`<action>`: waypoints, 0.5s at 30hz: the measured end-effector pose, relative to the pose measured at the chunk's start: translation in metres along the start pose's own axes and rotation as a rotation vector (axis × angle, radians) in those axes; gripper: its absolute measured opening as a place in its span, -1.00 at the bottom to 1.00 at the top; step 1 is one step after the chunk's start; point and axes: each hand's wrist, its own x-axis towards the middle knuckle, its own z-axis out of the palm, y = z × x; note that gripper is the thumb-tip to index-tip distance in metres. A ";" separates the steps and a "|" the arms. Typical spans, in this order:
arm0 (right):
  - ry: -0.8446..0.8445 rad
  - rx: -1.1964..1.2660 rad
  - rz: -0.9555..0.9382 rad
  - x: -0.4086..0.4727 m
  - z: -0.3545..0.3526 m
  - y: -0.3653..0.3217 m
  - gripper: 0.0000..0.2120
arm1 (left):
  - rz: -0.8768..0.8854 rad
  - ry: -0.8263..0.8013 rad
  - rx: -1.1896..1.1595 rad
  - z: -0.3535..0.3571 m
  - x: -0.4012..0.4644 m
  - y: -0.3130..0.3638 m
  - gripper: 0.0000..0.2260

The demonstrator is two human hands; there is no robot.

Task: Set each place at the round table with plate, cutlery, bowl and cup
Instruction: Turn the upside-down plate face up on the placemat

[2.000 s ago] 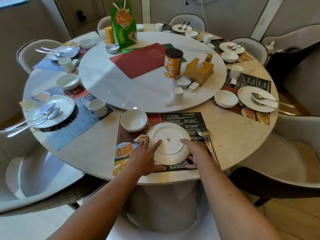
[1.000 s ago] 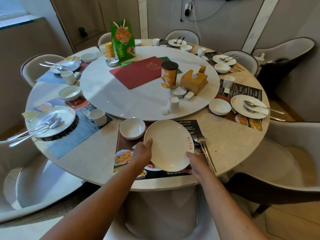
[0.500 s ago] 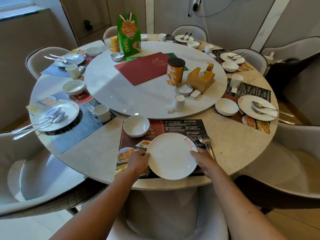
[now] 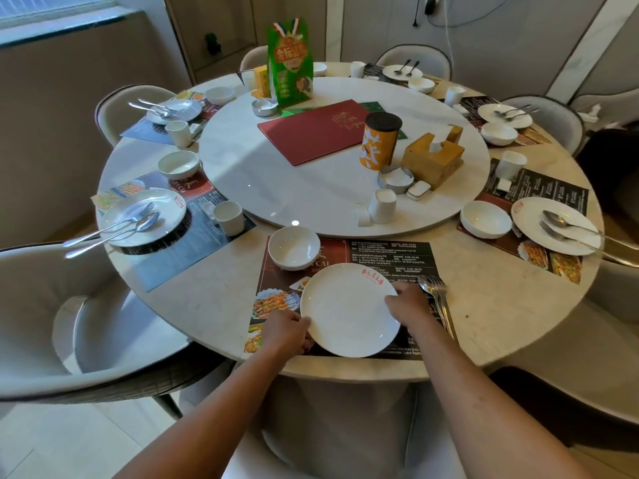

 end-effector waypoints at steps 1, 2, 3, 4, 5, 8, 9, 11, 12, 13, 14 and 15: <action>0.014 0.005 -0.013 -0.002 0.000 -0.001 -0.64 | 0.003 -0.001 0.024 0.000 0.000 0.000 -0.88; 0.034 0.009 -0.027 -0.004 0.000 -0.002 -0.61 | 0.006 -0.002 0.057 -0.001 0.000 -0.001 -0.88; 0.050 0.012 -0.050 -0.006 0.000 -0.003 -0.59 | 0.014 0.001 0.096 0.000 0.000 -0.001 -0.86; 0.062 0.013 -0.066 -0.010 0.000 -0.003 -0.59 | 0.022 0.002 0.137 0.000 0.001 -0.001 -0.83; 0.077 0.018 -0.074 -0.013 0.000 -0.002 -0.59 | 0.027 0.002 0.174 0.000 0.001 -0.002 -0.80; 0.179 0.088 0.003 -0.027 0.004 0.006 -0.62 | 0.053 0.033 0.314 -0.002 0.001 0.003 -0.70; 0.214 0.114 0.048 -0.034 0.007 0.009 -0.65 | 0.089 0.062 0.368 -0.003 0.002 0.006 -0.67; 0.227 0.167 0.116 -0.049 0.016 0.016 -0.73 | 0.162 0.113 0.412 -0.005 0.004 0.014 -0.69; 0.215 0.189 0.133 -0.055 0.020 0.020 -0.74 | 0.184 0.118 0.400 -0.005 0.006 0.018 -0.73; 0.207 0.198 0.142 -0.060 0.024 0.022 -0.73 | 0.194 0.116 0.383 -0.006 0.007 0.021 -0.78; 0.209 0.203 0.149 -0.062 0.026 0.024 -0.72 | 0.189 0.104 0.372 -0.006 0.008 0.024 -0.80; 0.216 0.207 0.152 -0.062 0.026 0.025 -0.72 | 0.184 0.087 0.371 -0.006 0.009 0.024 -0.80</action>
